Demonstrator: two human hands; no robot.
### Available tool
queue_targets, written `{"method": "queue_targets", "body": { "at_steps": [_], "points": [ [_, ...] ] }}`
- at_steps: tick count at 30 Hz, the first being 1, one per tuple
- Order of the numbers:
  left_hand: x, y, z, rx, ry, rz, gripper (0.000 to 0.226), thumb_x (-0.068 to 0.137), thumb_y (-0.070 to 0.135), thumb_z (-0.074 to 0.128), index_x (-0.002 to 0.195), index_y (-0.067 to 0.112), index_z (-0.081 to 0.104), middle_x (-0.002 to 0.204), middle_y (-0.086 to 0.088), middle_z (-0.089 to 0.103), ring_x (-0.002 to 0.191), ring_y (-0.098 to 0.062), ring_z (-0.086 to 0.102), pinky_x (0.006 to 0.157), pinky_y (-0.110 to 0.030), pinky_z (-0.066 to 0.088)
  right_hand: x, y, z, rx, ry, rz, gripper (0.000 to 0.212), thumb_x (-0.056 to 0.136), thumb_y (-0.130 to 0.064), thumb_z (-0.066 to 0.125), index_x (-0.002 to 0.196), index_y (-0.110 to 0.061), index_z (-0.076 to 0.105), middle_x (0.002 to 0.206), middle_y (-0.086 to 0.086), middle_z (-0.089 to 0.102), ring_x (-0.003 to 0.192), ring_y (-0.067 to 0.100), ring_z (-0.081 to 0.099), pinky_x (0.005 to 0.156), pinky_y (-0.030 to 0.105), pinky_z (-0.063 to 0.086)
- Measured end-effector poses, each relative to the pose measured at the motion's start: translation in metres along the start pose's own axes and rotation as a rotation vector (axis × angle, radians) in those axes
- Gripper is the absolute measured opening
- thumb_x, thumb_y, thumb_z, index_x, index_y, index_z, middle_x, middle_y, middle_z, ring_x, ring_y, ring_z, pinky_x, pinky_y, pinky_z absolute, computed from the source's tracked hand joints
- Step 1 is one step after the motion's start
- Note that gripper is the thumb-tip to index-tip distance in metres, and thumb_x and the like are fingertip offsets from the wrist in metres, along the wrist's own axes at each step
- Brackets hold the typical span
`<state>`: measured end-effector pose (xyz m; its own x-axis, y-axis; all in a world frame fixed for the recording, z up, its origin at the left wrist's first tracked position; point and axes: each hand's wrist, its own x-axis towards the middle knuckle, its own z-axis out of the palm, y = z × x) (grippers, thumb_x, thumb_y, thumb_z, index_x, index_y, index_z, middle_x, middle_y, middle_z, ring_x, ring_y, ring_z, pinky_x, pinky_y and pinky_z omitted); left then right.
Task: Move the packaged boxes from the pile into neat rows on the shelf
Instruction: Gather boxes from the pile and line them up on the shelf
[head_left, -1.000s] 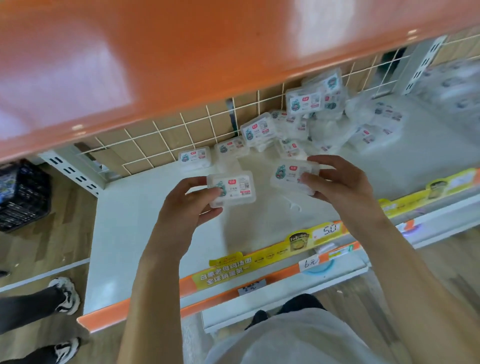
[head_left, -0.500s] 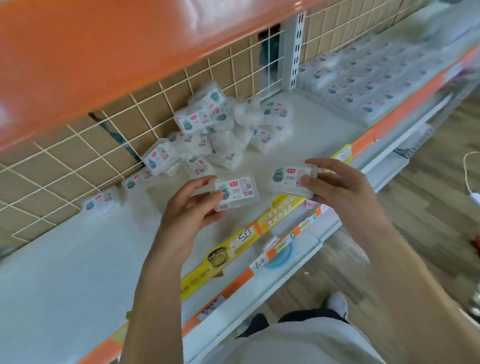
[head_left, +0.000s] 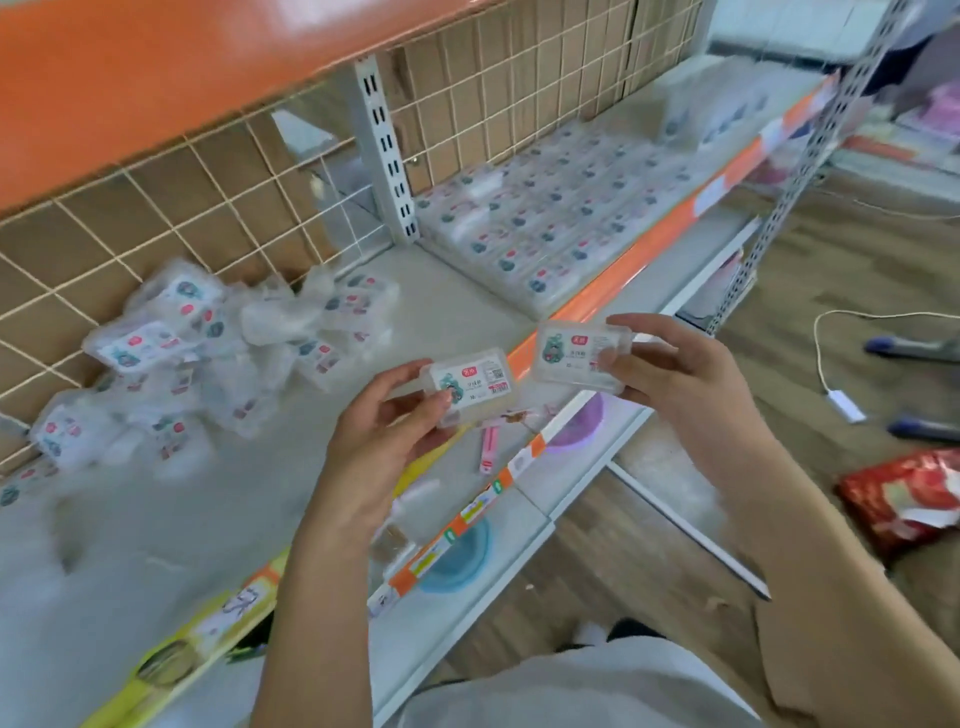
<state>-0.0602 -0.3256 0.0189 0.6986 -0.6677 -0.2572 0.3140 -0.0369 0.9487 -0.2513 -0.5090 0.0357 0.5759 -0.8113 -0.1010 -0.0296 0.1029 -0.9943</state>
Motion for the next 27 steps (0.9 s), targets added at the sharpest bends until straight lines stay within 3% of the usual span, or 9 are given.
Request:
{"method": "queue_targets", "body": {
  "at_steps": [5,10,18,27],
  "points": [
    [0.021,-0.008,0.049,-0.004,0.021,-0.020,0.037,0.089,0.006,0.069,0.124,0.014,0.064,0.107,-0.019,0.074,0.092,-0.024,0.072,0.084,-0.033,0.060,0.032,-0.010,-0.050,-0.023,-0.027,-0.009,0.029,0.088,-0.007,0.073,0.116,-0.015,0.070,0.100,0.011,0.077,0.100,0.031,0.071,0.096,0.046,0.056],
    [0.051,-0.001,0.075,0.018,0.050,-0.020,0.034,0.090,0.008,0.069,0.122,0.016,0.064,0.104,-0.013,0.076,0.091,-0.022,0.074,0.078,-0.027,0.059,0.072,-0.009,-0.067,-0.025,-0.059,0.005,0.028,0.088,-0.009,0.074,0.115,-0.016,0.070,0.099,0.010,0.077,0.101,0.033,0.071,0.098,0.052,0.054],
    [0.130,0.008,0.094,0.002,0.167,0.013,0.033,0.089,0.013,0.072,0.121,0.018,0.065,0.106,-0.012,0.075,0.096,-0.022,0.072,0.082,-0.031,0.059,0.155,-0.014,-0.068,-0.028,-0.084,0.019,0.028,0.087,-0.011,0.075,0.113,-0.018,0.070,0.101,0.007,0.077,0.098,0.025,0.073,0.094,0.045,0.057],
    [0.196,0.017,0.104,0.035,0.212,0.016,0.037,0.088,0.016,0.074,0.124,0.020,0.065,0.105,-0.011,0.076,0.097,-0.022,0.072,0.082,-0.033,0.056,0.241,-0.019,-0.058,-0.054,-0.142,0.052,0.030,0.088,-0.013,0.076,0.116,-0.017,0.070,0.100,0.005,0.078,0.099,0.025,0.074,0.095,0.046,0.057]
  ]
}}
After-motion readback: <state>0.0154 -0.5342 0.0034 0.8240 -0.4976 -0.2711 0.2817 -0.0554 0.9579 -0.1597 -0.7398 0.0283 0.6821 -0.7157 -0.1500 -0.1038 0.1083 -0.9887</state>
